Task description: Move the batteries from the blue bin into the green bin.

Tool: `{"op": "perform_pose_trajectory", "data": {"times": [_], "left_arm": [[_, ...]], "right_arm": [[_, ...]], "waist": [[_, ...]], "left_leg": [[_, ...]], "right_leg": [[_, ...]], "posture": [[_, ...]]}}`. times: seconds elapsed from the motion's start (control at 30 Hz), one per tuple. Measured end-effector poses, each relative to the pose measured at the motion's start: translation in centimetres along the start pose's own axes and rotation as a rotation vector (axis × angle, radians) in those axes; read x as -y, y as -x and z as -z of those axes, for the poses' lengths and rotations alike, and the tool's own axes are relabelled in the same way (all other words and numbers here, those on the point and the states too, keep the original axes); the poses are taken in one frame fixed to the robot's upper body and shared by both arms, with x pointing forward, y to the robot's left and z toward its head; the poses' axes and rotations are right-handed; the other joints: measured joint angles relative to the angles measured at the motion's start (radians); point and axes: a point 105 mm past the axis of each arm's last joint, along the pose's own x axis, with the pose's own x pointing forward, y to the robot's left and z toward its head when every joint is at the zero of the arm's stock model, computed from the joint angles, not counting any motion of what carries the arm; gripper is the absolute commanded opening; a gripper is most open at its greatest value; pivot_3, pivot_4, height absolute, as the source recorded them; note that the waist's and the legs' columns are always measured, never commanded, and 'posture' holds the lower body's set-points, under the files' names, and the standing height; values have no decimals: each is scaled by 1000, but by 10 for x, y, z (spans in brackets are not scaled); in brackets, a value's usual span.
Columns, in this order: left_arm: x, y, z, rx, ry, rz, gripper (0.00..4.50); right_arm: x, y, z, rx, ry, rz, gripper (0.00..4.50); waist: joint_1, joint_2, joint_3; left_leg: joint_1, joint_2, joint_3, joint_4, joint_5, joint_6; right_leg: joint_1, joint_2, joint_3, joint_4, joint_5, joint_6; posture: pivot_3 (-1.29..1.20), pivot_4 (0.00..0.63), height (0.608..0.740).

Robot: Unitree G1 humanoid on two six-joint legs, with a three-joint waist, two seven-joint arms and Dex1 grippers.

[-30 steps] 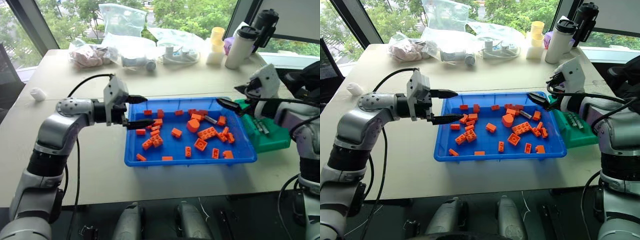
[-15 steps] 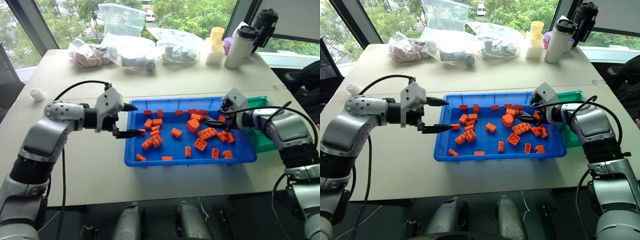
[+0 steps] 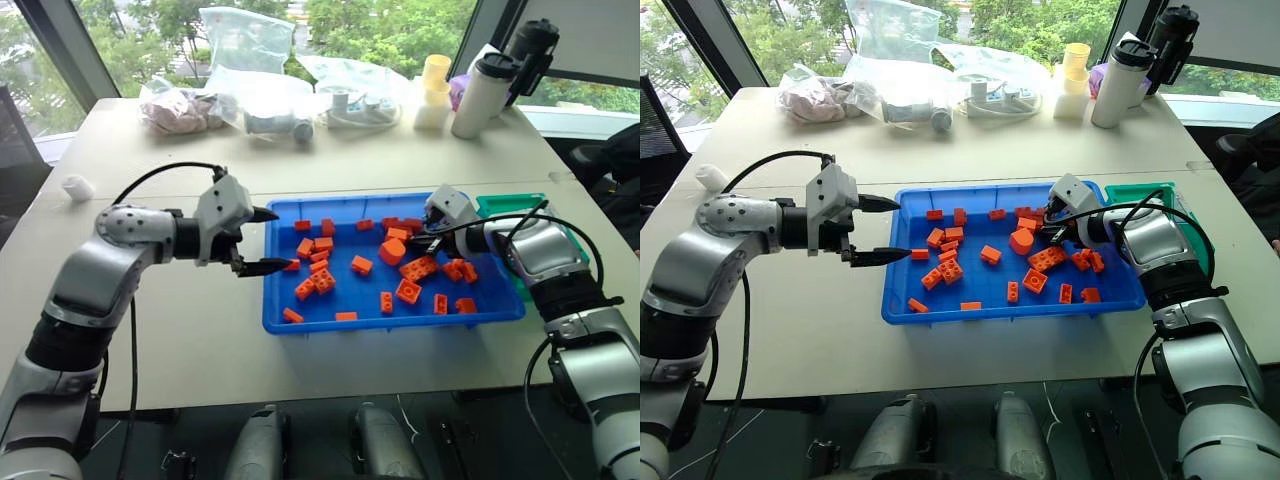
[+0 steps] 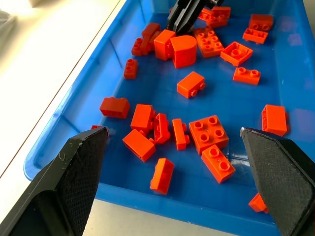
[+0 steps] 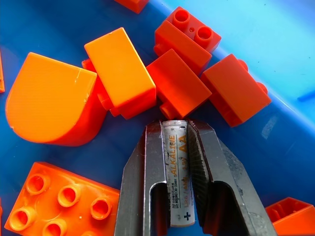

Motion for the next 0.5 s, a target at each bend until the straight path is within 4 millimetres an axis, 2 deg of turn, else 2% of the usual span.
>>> {"op": "perform_pose_trajectory", "data": {"times": [0.2, 0.37, 0.43, 0.5], "left_arm": [[1, -3, -3, 19, 2, 6, 4500], [1, -12, -19, 99, 0, 33, 4500], [1, -15, -25, 135, 5, 44, 4500], [-1, -19, -30, 159, 10, 49, 4500]], "right_arm": [[6, 8, -11, 26, -37, 59, 25], [23, 53, -56, 201, -118, 185, 25], [30, 73, -69, 275, -172, 246, 25], [41, 95, -73, 334, -232, 328, 25]], "waist": [[0, 1, 0], [-2, 1, 0], [-2, 1, 0], [0, 1, 0]], "left_leg": [[0, 0, 0, 0, 0, 0], [0, 0, 0, 0, 0, 0], [0, 1, 0, 0, 0, 0], [0, 0, 0, 0, 0, 0]], "right_leg": [[0, 0, 0, 0, 0, 0], [-1, 0, 0, 0, 0, 0], [-1, 0, 0, 1, 0, 0], [-1, 0, 0, 0, 0, 0]], "posture": [[0, 150, 740], [0, 150, 740], [0, 150, 740], [0, 150, 740]]}}
